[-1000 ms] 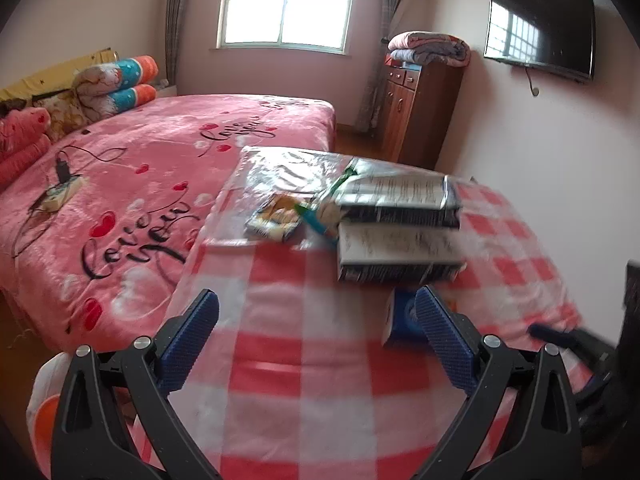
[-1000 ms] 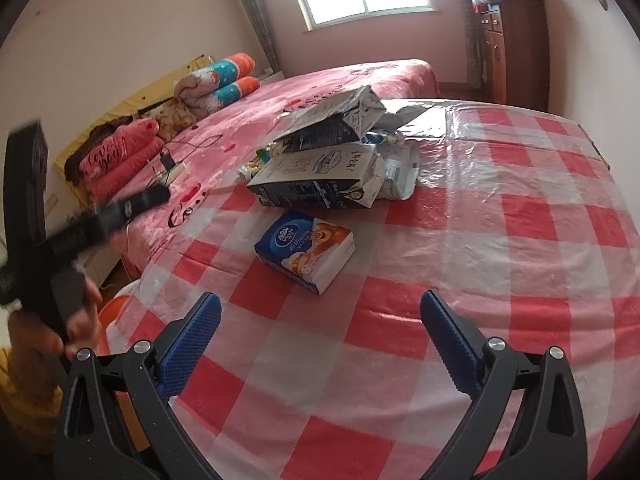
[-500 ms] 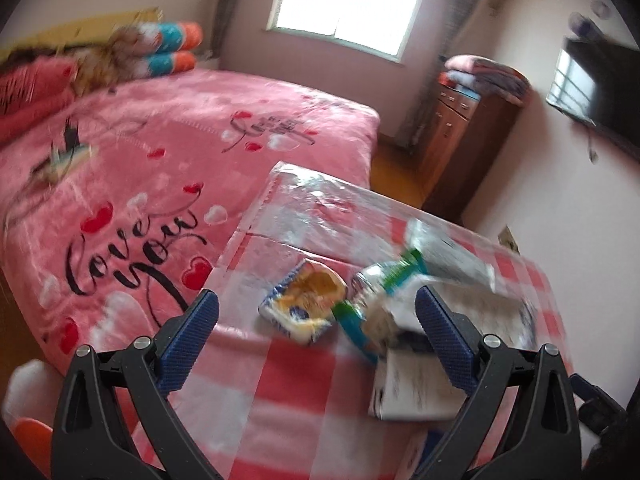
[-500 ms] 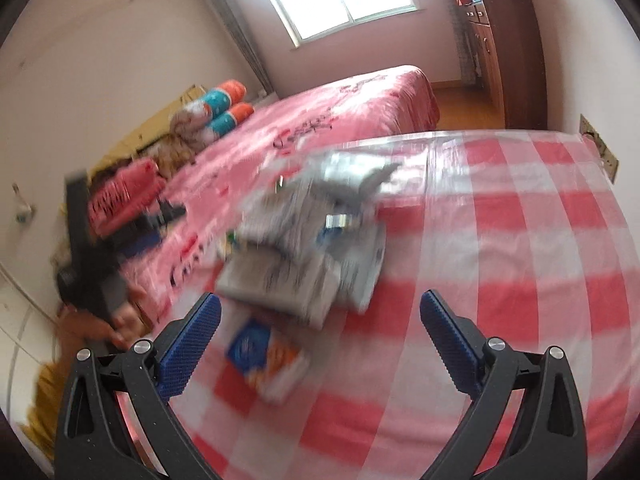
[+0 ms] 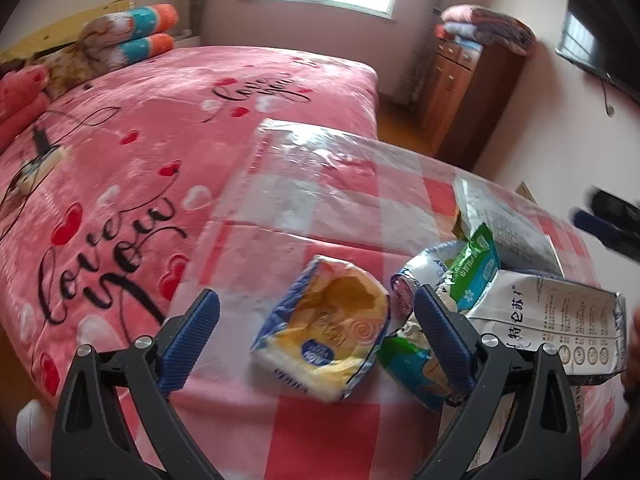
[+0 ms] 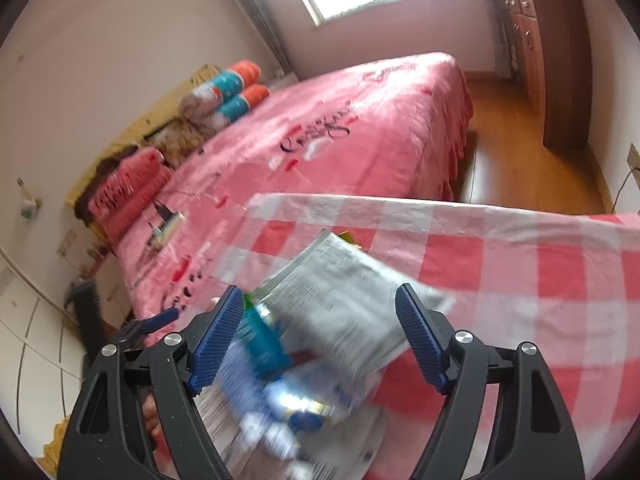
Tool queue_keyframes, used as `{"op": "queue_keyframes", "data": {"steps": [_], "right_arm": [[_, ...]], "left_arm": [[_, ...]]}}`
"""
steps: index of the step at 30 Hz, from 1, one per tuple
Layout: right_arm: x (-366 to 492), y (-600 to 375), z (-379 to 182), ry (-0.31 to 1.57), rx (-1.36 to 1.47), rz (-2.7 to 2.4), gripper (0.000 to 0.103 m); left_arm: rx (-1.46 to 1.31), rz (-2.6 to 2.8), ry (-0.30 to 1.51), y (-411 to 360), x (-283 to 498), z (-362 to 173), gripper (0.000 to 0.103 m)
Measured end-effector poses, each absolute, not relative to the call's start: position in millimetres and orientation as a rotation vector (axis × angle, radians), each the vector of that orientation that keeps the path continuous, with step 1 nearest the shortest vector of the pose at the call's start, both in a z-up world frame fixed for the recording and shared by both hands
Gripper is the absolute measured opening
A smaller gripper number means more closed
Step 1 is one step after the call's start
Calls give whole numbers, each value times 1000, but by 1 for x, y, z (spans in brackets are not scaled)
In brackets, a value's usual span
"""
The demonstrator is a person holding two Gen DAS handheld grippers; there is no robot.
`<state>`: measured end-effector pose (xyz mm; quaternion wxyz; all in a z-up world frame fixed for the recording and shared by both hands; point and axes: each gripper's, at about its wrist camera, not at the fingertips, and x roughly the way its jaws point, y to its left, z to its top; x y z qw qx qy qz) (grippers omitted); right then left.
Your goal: Collect trash
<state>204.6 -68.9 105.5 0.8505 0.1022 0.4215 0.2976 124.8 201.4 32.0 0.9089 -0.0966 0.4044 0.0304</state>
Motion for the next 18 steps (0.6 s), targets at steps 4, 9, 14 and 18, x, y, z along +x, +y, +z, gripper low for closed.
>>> {"op": "queue_keyframes", "data": {"steps": [4, 9, 14, 18], "right_arm": [[242, -49, 82, 981, 208, 649, 84], [260, -33, 57, 1050, 166, 685, 87], [246, -30, 52, 1038, 132, 760, 87], [231, -37, 51, 1058, 138, 808, 86]], "left_arm": [[-185, 27, 835, 198, 133, 25, 90], [-262, -28, 838, 201, 133, 17, 80], [-241, -57, 845, 191, 128, 16, 75], [-198, -73, 850, 175, 120, 16, 75]]}}
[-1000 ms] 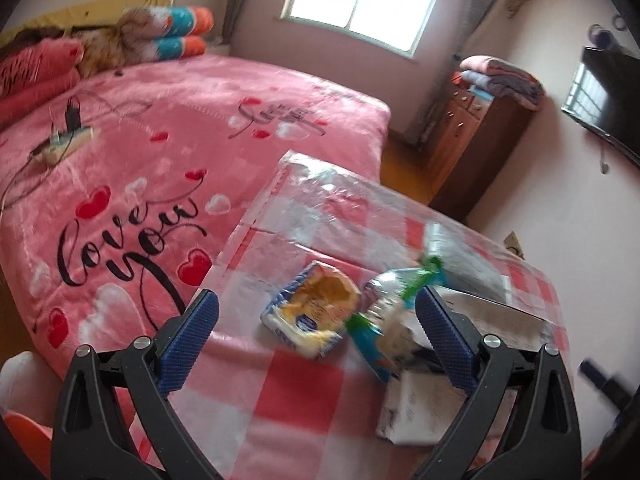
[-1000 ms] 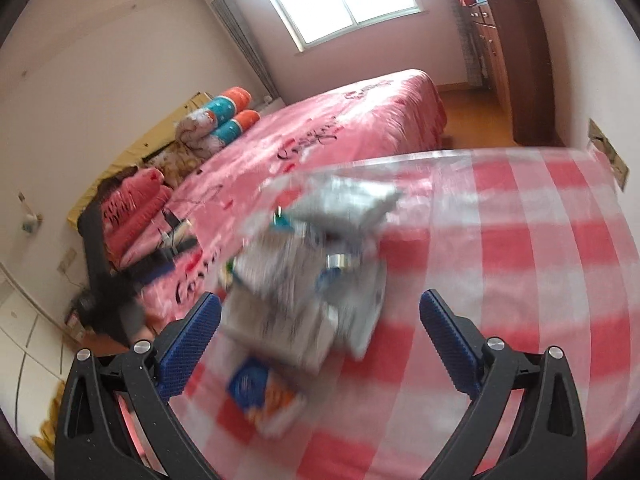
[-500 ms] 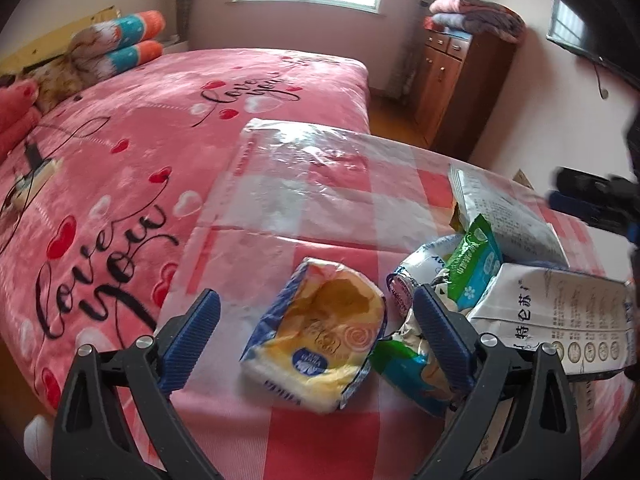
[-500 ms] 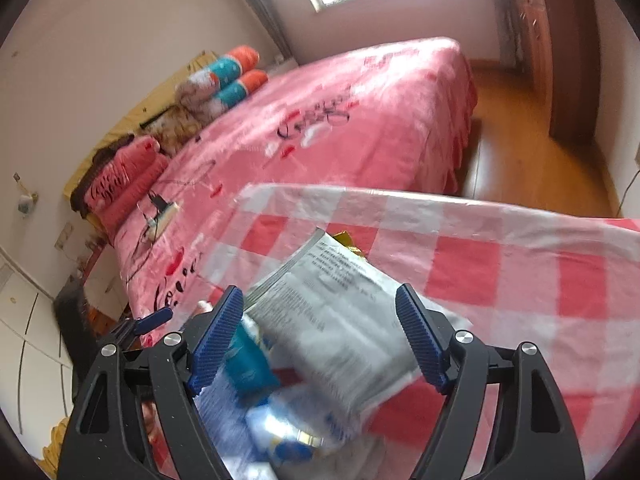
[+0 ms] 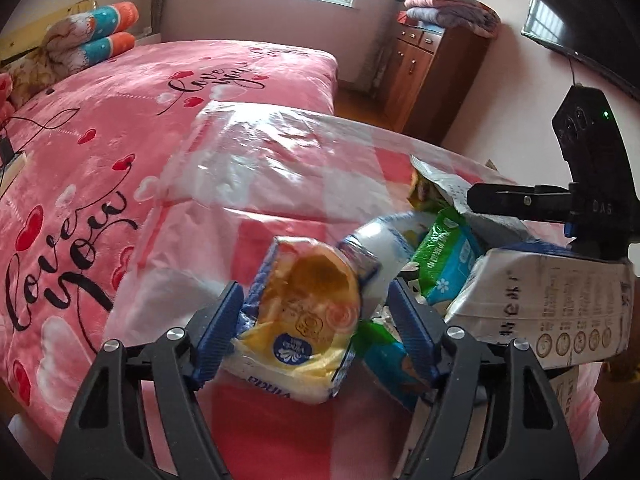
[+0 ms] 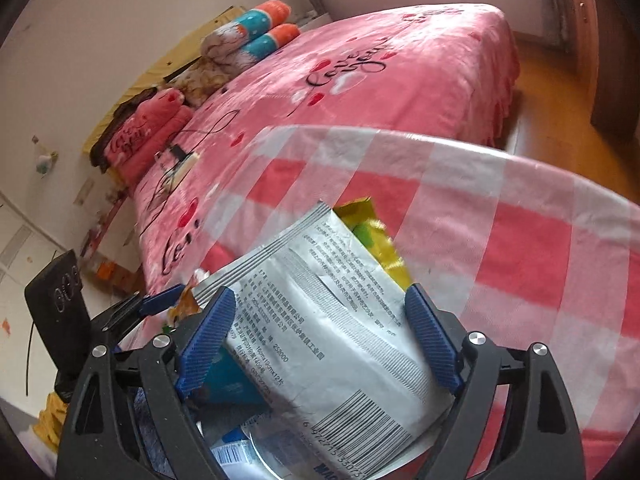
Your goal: Collect trash
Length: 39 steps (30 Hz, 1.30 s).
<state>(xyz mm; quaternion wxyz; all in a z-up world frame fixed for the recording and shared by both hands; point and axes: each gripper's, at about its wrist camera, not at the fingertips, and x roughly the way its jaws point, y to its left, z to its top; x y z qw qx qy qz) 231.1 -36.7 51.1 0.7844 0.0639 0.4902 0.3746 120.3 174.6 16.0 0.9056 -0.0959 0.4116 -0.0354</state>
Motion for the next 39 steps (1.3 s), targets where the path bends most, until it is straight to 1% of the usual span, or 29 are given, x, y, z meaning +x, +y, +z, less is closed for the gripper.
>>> {"op": "queue_keyframes", "data": {"steps": [8, 10, 12, 20, 23, 26, 27, 28, 32, 39], "right_arm": [[179, -60, 53, 1066, 130, 819, 86], [164, -72, 51, 1077, 151, 816, 86], [145, -86, 48, 1086, 182, 813, 86], [89, -127, 56, 1033, 223, 714, 87], [72, -137, 63, 997, 238, 668, 89], [64, -145, 74, 954, 239, 634, 90], [63, -146, 78, 937, 233, 620, 90], [62, -147, 84, 919, 230, 609, 92], [76, -139, 98, 900, 189, 566, 94], [124, -98, 96, 983, 71, 536, 94]], "left_arm": [[-190, -119, 865, 147, 85, 16, 73], [-190, -153, 869, 136, 73, 16, 67], [-194, -180, 875, 127, 64, 17, 65], [-209, -227, 876, 105, 33, 16, 65], [-187, -227, 882, 103, 24, 19, 65], [-194, -210, 877, 110, 20, 25, 69], [-202, -200, 870, 114, 19, 28, 76], [-208, -183, 860, 117, 18, 31, 80], [-233, -95, 883, 123, 29, 30, 81], [-276, 92, 930, 133, 57, 18, 81]]}}
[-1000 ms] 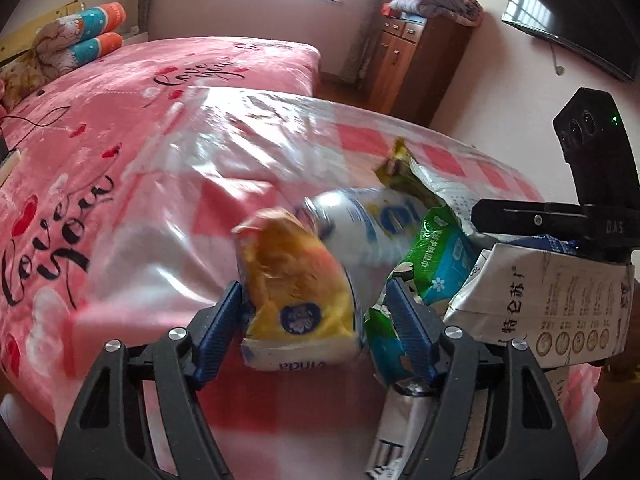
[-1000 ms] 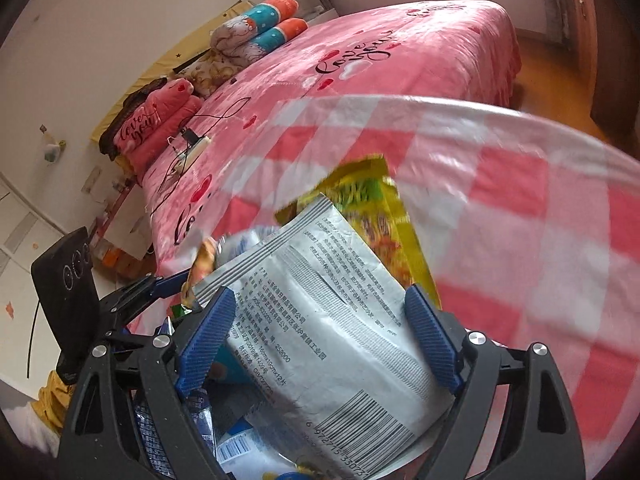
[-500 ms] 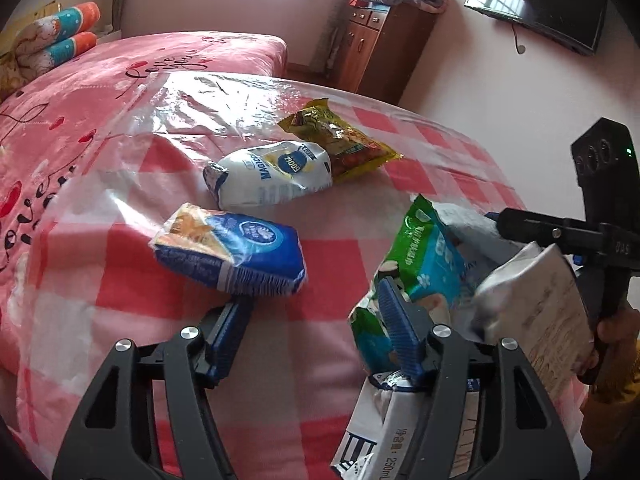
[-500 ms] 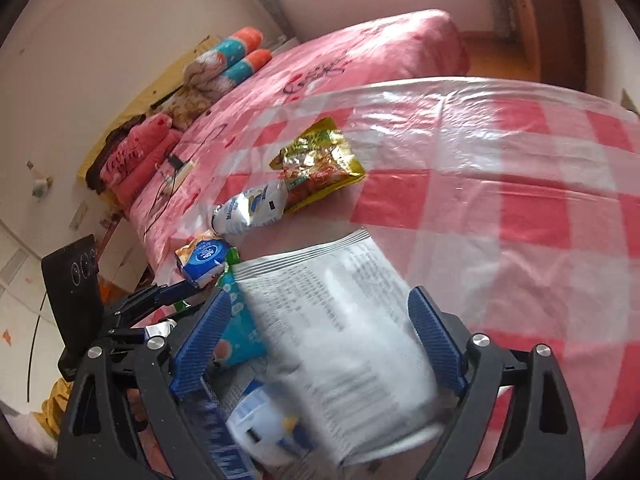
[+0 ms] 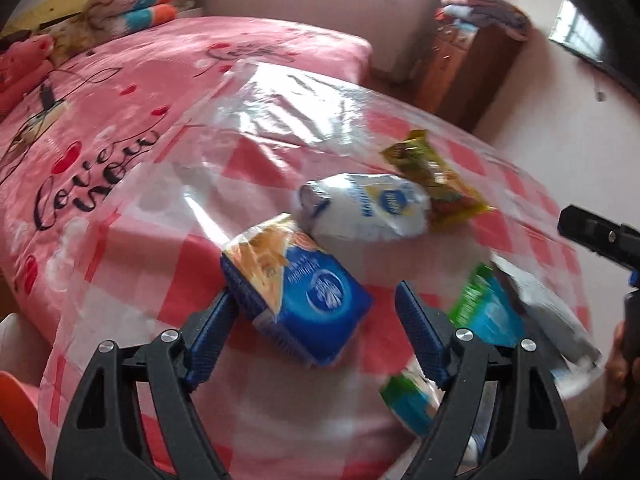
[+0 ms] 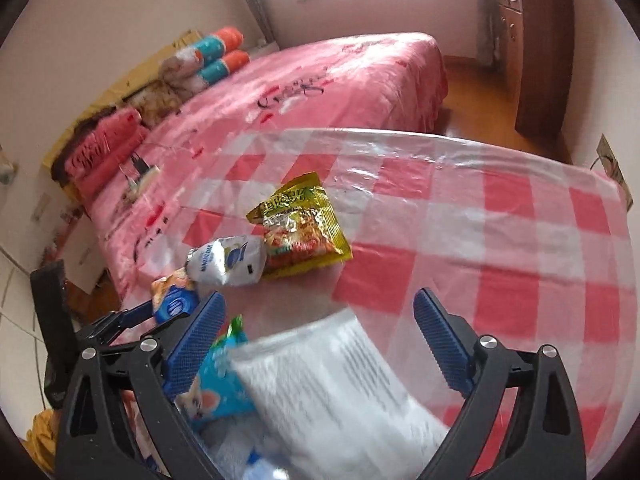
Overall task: Collect trash
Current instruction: 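Grasp the yellow snack bag with the right gripper while the left gripper grasps the bread package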
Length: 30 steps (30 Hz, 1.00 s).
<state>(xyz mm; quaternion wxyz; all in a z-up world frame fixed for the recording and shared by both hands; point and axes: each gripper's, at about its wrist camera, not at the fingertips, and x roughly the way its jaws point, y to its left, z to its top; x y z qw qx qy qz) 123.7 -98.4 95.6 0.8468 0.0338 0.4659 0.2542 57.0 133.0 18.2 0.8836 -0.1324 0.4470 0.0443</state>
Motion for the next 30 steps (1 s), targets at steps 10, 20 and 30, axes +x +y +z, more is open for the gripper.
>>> {"op": "queue_keyframes", "data": {"steps": [10, 20, 30], "right_arm": [[185, -35, 69, 1121, -60, 557, 94], [204, -16, 41, 1132, -104, 540, 94], [182, -15, 52, 1072, -120, 603, 60]], "left_arm": [[-166, 204, 908, 150, 72, 14, 76], [-159, 184, 858, 146, 70, 14, 57], [-252, 154, 853, 163, 59, 17, 35]]}}
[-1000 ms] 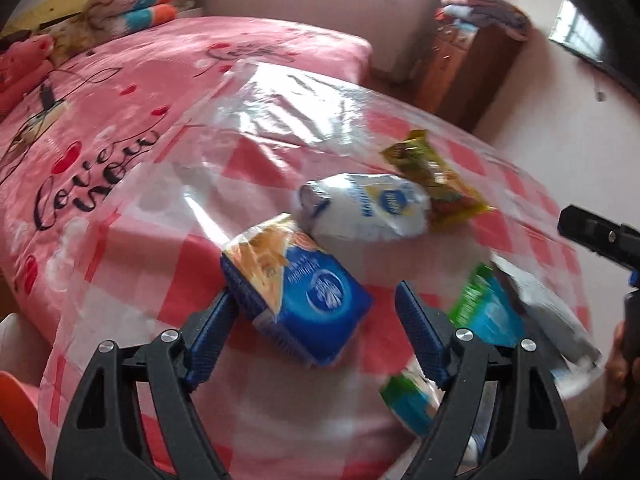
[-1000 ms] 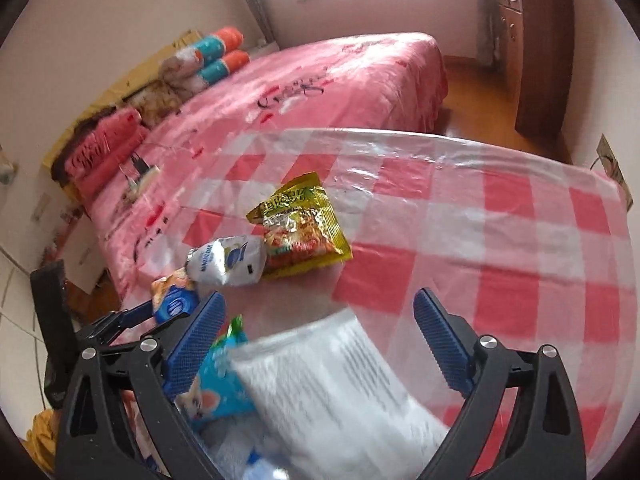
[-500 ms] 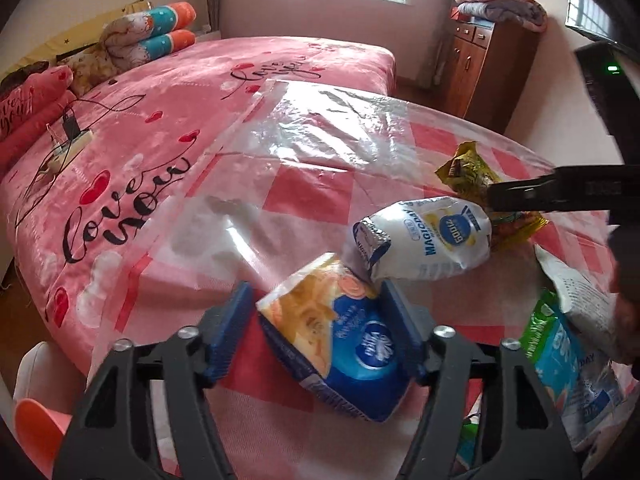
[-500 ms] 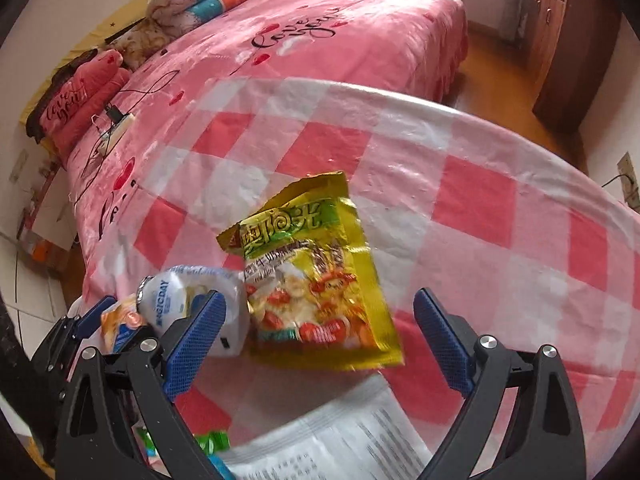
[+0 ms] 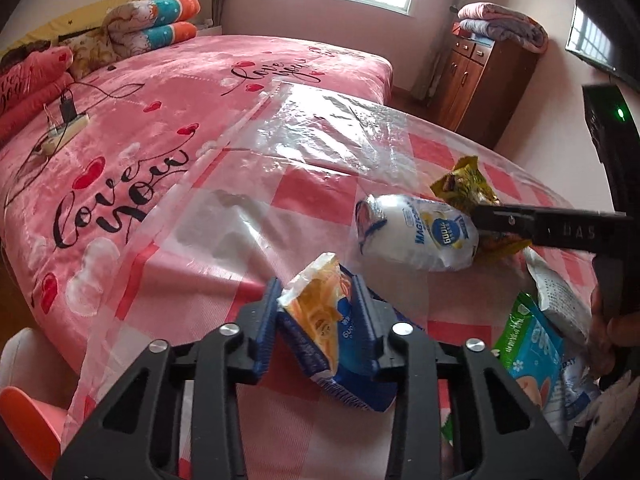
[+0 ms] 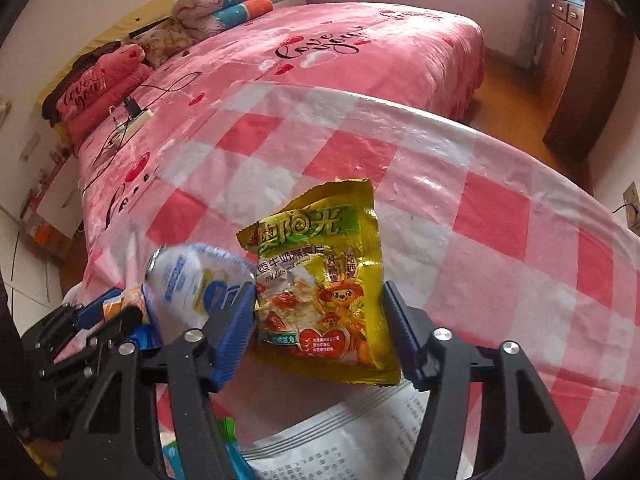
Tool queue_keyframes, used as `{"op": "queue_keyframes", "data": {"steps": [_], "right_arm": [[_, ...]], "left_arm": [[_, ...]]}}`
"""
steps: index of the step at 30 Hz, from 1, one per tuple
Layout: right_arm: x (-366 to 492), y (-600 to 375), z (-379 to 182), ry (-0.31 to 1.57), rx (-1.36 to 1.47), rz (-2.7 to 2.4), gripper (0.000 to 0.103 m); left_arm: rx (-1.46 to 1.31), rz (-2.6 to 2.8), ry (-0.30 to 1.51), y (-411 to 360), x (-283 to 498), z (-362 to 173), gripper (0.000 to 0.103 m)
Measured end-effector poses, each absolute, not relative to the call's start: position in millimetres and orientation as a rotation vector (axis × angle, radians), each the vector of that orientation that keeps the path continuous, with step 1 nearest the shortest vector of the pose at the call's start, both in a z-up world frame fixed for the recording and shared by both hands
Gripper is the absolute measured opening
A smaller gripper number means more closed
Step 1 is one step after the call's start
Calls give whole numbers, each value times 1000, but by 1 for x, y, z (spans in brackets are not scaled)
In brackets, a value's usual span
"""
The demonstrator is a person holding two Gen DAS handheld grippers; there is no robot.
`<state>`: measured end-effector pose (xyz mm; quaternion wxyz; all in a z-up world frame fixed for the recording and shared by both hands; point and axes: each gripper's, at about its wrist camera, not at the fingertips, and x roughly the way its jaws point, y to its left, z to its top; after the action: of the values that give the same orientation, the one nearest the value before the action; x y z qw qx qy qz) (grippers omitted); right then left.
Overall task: Collect trash
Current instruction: 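Grasp the yellow snack bag with the right gripper while the left gripper grasps the bread package, then lift the yellow snack bag with the right gripper while the left gripper lifts the bread package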
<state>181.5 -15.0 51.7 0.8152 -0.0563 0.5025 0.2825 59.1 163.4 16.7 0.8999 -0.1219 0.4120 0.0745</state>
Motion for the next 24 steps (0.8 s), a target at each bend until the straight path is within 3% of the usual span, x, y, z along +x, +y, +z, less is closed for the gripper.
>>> {"op": "queue_keyframes", "data": {"steps": [5, 6, 14, 19, 24], "right_arm": [[161, -19, 62, 1034, -137, 612, 52], [158, -22, 64, 1022, -124, 612, 45], [129, -47, 98, 897, -39, 595, 42], [103, -64, 124, 791, 13, 566, 42], [74, -80, 148, 698, 53, 538, 42]], "left_arm": [[-257, 106, 856, 163, 48, 17, 33], [-254, 94, 856, 162, 45, 17, 33], [-180, -72, 886, 153, 13, 21, 34], [-130, -67, 890, 149, -10, 24, 72], [-104, -66, 881, 140, -20, 26, 76]]}}
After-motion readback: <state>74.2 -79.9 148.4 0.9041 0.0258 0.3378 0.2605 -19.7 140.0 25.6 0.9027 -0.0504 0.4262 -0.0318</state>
